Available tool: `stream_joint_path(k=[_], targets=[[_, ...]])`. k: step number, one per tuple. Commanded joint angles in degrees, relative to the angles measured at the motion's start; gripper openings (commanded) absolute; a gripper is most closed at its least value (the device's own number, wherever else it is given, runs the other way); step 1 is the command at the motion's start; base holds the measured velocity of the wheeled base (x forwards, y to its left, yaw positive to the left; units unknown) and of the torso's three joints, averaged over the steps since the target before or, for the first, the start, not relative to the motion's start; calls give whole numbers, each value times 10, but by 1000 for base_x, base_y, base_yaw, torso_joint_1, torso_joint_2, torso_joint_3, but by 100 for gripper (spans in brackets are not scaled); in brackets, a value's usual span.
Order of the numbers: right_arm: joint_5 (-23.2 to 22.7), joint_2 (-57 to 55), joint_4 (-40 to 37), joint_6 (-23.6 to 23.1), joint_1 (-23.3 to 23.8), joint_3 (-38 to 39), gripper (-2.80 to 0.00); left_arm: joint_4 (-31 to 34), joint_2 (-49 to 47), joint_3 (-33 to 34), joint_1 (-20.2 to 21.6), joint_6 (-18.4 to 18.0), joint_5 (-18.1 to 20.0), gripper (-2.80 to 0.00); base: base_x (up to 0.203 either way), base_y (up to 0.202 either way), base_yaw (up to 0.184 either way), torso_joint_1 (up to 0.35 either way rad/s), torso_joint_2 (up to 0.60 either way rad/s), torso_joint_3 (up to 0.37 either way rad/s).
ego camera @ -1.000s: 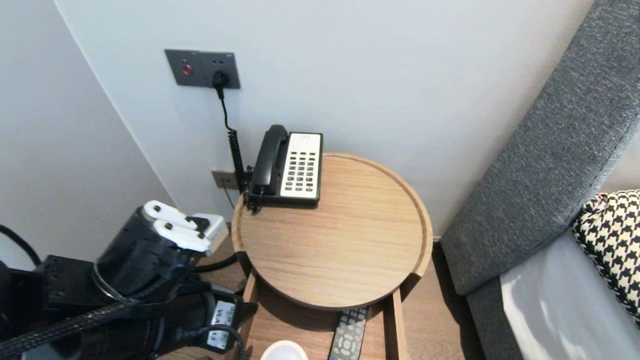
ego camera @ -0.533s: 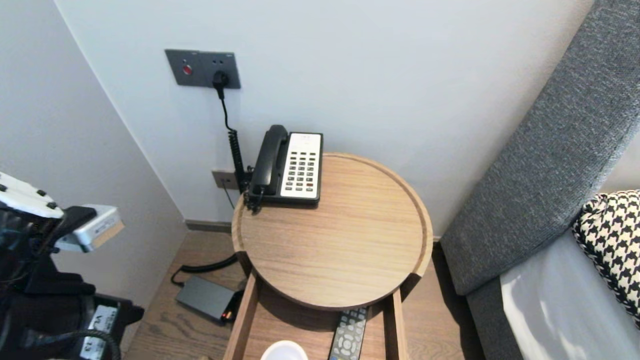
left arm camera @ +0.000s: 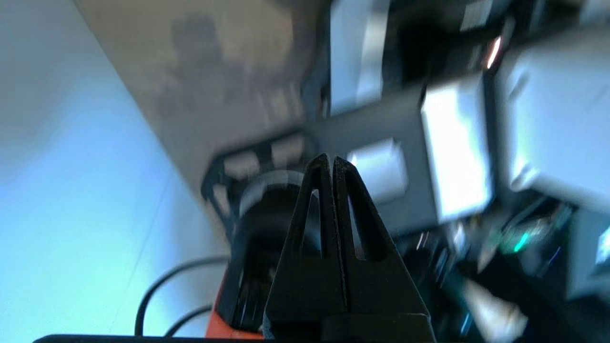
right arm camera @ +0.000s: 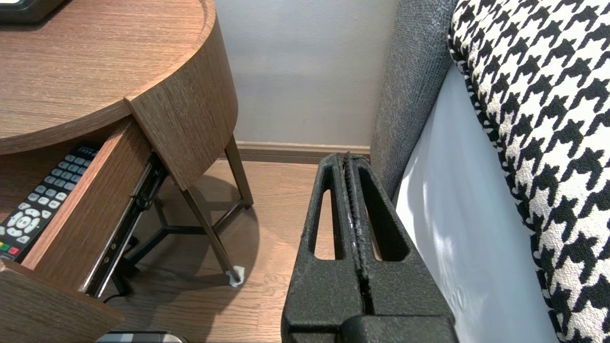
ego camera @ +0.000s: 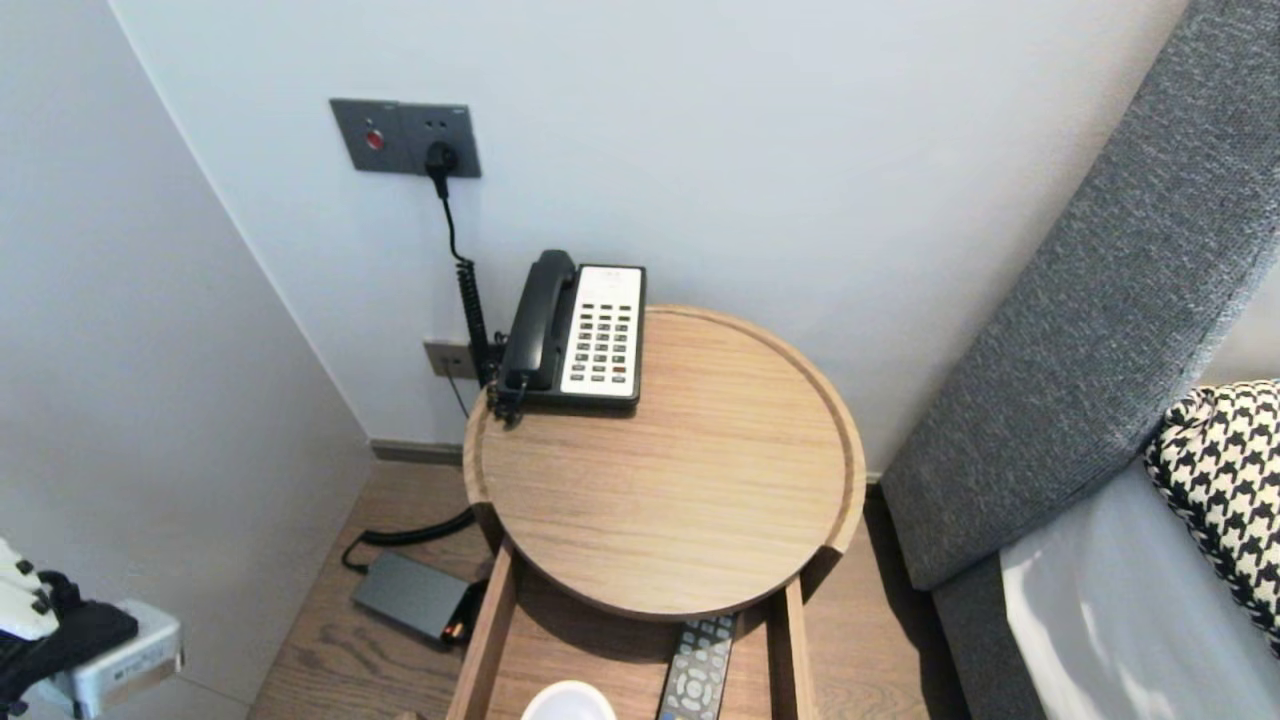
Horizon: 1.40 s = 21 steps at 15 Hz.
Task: Close the nightstand drawer
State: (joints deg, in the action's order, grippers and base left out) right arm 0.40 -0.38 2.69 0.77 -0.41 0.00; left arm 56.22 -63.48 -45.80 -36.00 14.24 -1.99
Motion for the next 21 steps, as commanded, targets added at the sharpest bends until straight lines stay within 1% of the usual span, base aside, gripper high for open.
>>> stream_joint_path(k=[1,2,3,4,7,8,9,10,11,12,13,14,15,16,17,19,20,21], targets=[[0,-1,0,0,0,14,-280,1,-2,47,0,-30,21,-280,0,0,0,0,0,0],[0,-1,0,0,0,14,-280,-8,-3,61,0,-42,37,-280,0,0,0,0,0,0],[0,-1,0,0,0,14,-280,-16,-6,68,0,-47,46,-280,0,0,0,0,0,0],[0,-1,0,0,0,14,-280,-27,-13,80,0,-49,48,-280,0,0,0,0,0,0],[0,-1,0,0,0,14,-280,-123,-35,124,8,-49,56,-280,0,0,0,0,0,0],[0,-1,0,0,0,14,-280,-170,-57,150,17,-50,60,-280,0,0,0,0,0,0],[0,-1,0,0,0,14,-280,-215,-75,174,23,-50,72,-280,0,0,0,0,0,0],[0,-1,0,0,0,14,-280,-248,-89,187,26,-50,102,-280,0,0,0,0,0,0],[0,-1,0,0,0,14,-280,-275,-105,198,25,-49,117,-280,0,0,0,0,0,0],[0,-1,0,0,0,14,-280,-296,-119,206,21,-47,122,-280,0,0,0,0,0,0],[0,-1,0,0,0,14,-280,-322,-135,215,1,-44,122,-280,0,0,0,0,0,0],[0,-1,0,0,0,14,-280,-358,-154,220,-18,-27,120,-280,0,0,0,0,0,0],[0,0,0,0,0,14,-280,-392,-173,221,-37,3,116,-280,0,0,0,0,0,0],[0,-1,0,0,0,14,-280,-423,-190,224,-50,24,111,-280,0,0,0,0,0,0],[0,-1,0,0,0,14,-280,-451,-210,229,-61,34,107,-280,0,0,0,0,0,0],[0,-1,0,0,0,14,-280,-484,-239,230,-85,47,97,-280,0,0,0,0,0,0],[0,0,0,0,0,14,-280,-511,-262,228,-112,68,76,-280,0,0,0,0,0,0],[0,-1,0,0,0,14,-280,-544,-281,227,-130,88,39,-280,0,0,0,0,0,0]])
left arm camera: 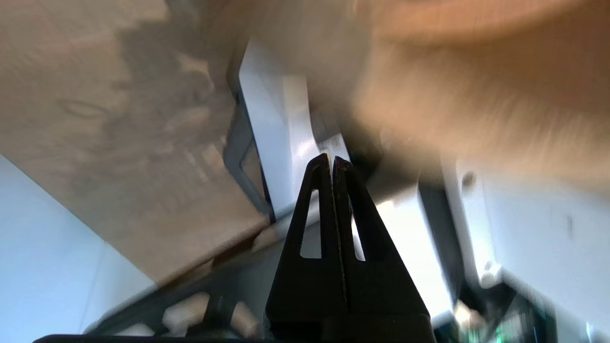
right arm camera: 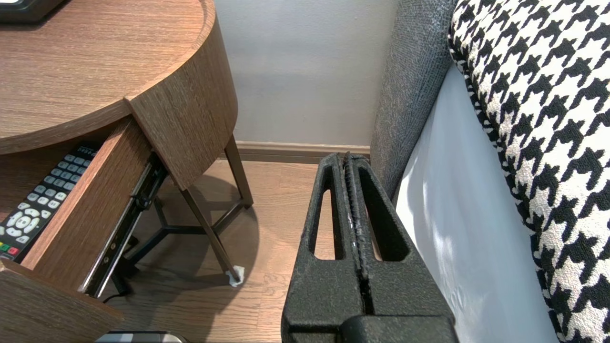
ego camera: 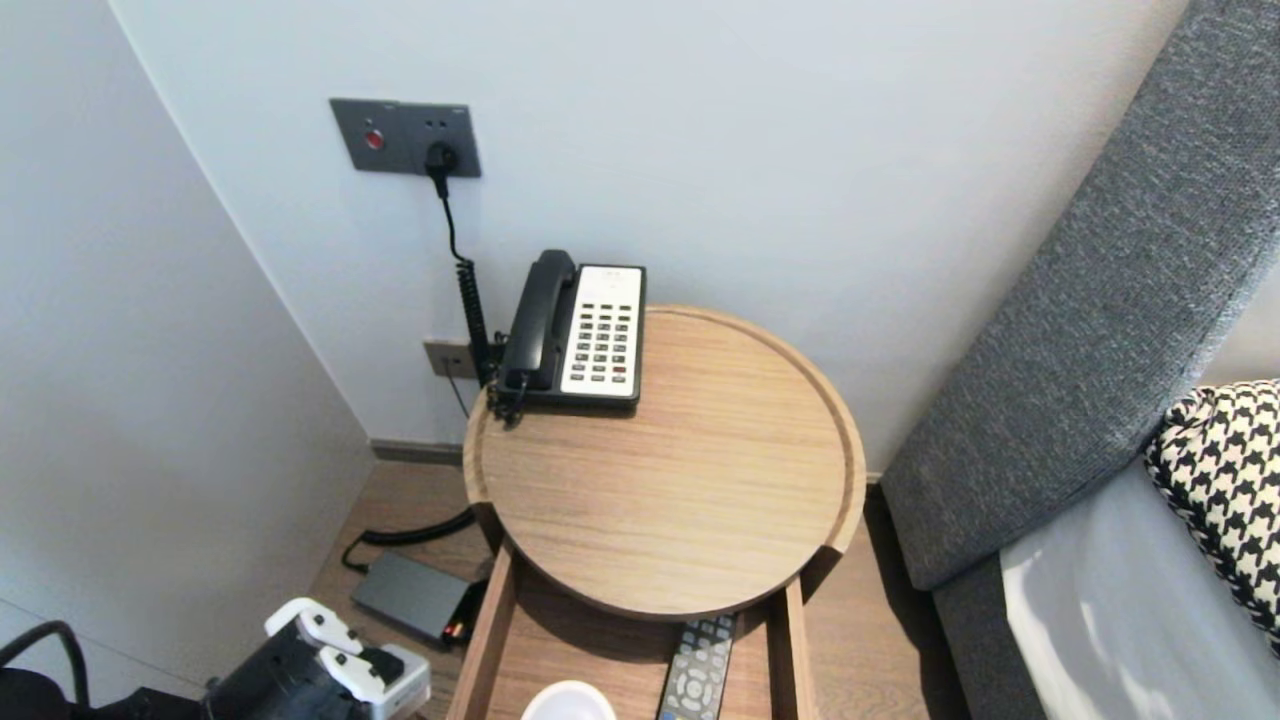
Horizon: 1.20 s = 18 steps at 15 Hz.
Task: Close the nightstand drawer
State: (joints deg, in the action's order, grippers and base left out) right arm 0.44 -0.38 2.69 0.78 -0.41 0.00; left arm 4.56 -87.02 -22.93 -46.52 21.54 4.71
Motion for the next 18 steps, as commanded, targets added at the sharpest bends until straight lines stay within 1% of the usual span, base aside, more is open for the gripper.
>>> stream_joint_path(k=[1,3,6,8,10,13,18], targets=[[0,-1,0,0,0,14,-280,-46,-59,-4,-34,22,-59,-280,0,0,0,0,0,0],[0,0,0,0,0,14,-280,-50,-76,-21,-39,26,-73,-280,0,0,0,0,0,0],[0,-1,0,0,0,14,-280,-53,-91,-37,-50,37,-78,-280,0,0,0,0,0,0],[0,0,0,0,0,14,-280,-56,-94,-47,-50,49,-79,-280,0,0,0,0,0,0],[-1,-1,0,0,0,14,-280,-57,-94,-58,-50,54,-82,-280,0,0,0,0,0,0],[0,0,0,0,0,14,-280,-65,-97,-79,-50,61,-117,-280,0,0,0,0,0,0],[0,-1,0,0,0,14,-280,-71,-104,-112,-48,65,-149,-280,0,0,0,0,0,0]])
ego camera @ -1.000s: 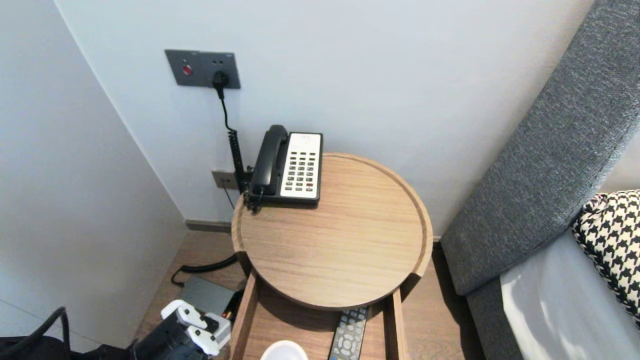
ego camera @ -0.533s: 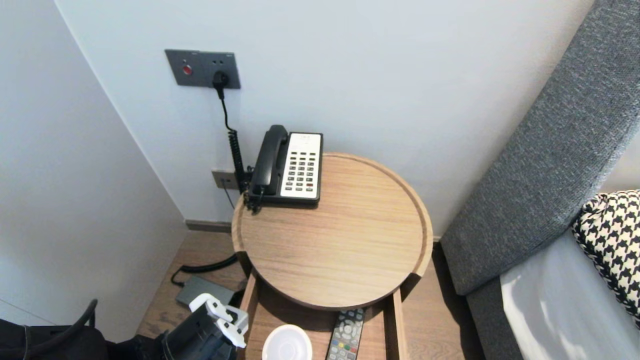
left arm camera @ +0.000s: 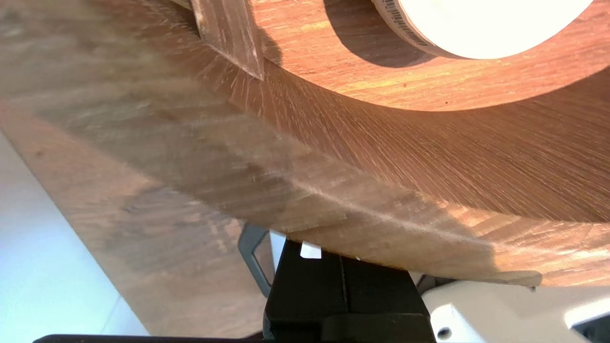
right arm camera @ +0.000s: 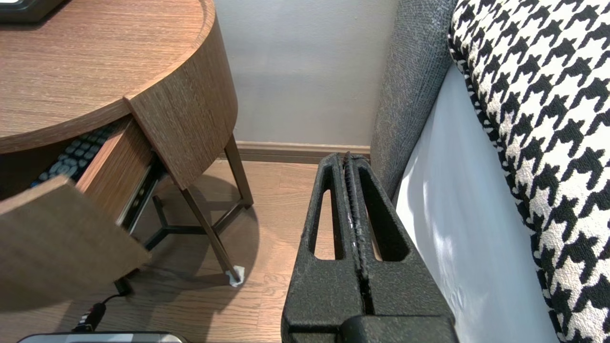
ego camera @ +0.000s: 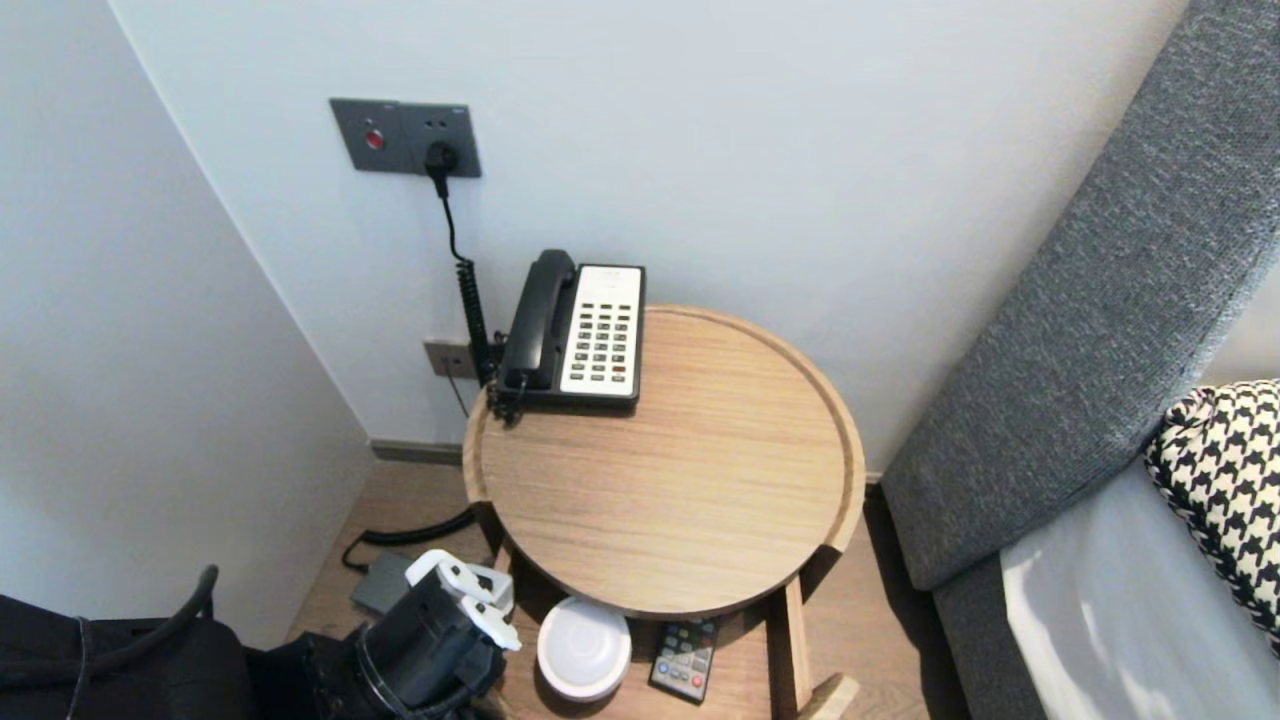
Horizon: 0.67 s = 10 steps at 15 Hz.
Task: Close the nightstand drawer
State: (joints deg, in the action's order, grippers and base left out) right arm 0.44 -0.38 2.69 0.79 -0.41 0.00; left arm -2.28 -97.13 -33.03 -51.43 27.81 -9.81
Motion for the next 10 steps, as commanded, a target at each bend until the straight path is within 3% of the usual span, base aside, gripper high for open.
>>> stream_joint_path(k=[1,4,10], targets=[[-1,-1,0,0,0,14,-280,-3,-3,-15,1,2,-6,-280,0,0,0,0,0,0],[0,-1,0,0,0,14,-280,-10,-18,-43,5,4,-38,-280,0,0,0,0,0,0],[0,29,0,0,0,14,-280,-52,-24,-54,9,17,-66,-280,0,0,0,0,0,0]])
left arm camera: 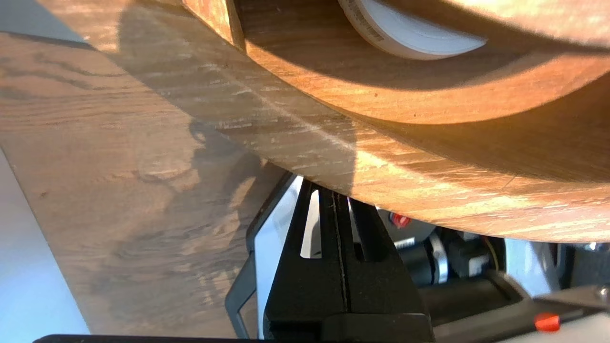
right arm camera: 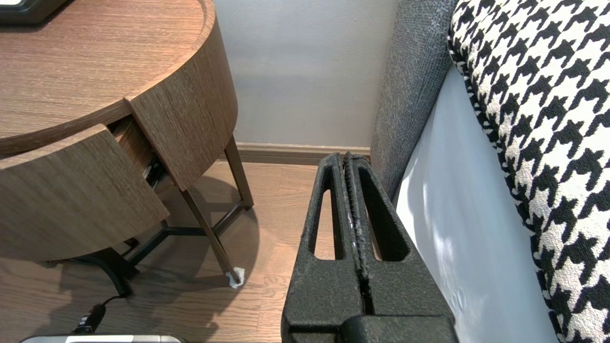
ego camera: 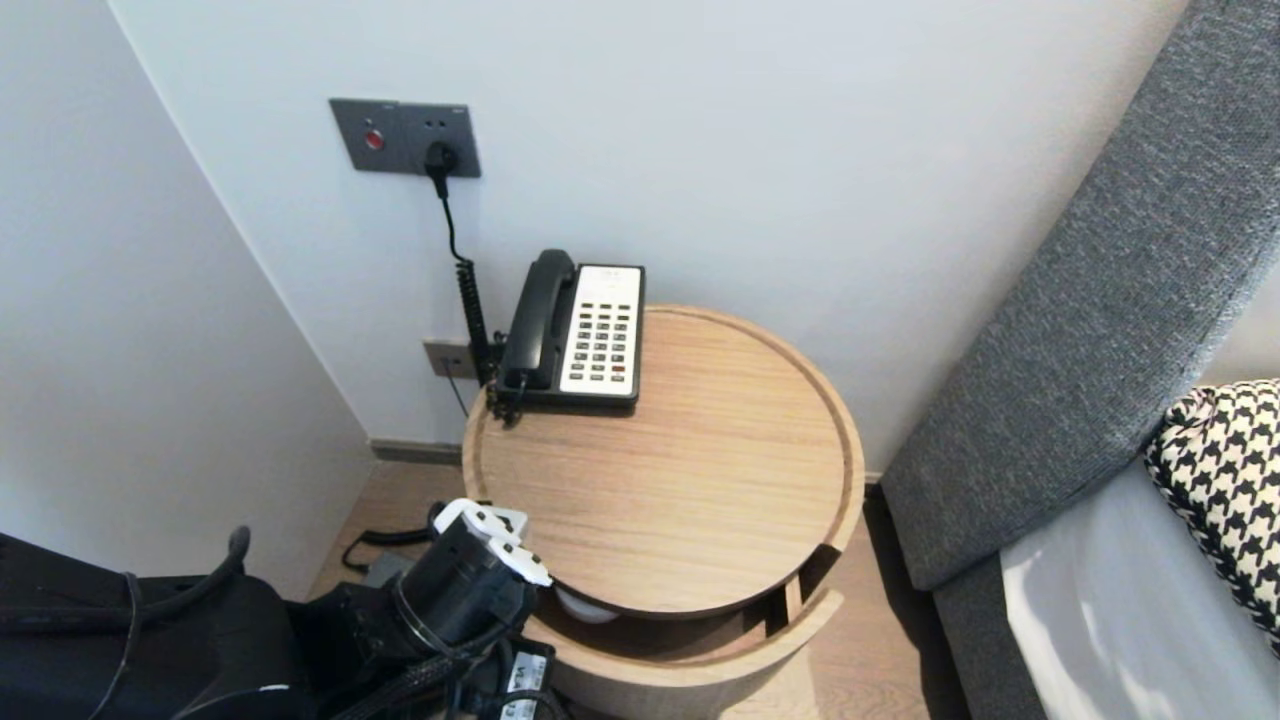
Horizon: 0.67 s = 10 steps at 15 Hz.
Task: Close the nightstand drawer
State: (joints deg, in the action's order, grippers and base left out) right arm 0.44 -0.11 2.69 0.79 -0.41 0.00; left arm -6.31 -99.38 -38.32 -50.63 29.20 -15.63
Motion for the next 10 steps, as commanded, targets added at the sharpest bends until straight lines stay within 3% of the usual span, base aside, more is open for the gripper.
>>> stream_joint_path(k=[1,10], targets=[[0,3,0,0,0,14,-280,-21,-1,-1,2,3,-15,-280,0,0,0,0,0,0],[0,-3,0,0,0,14,-280,-78,-1,-1,3,10,-41,-280,0,0,0,0,0,0]])
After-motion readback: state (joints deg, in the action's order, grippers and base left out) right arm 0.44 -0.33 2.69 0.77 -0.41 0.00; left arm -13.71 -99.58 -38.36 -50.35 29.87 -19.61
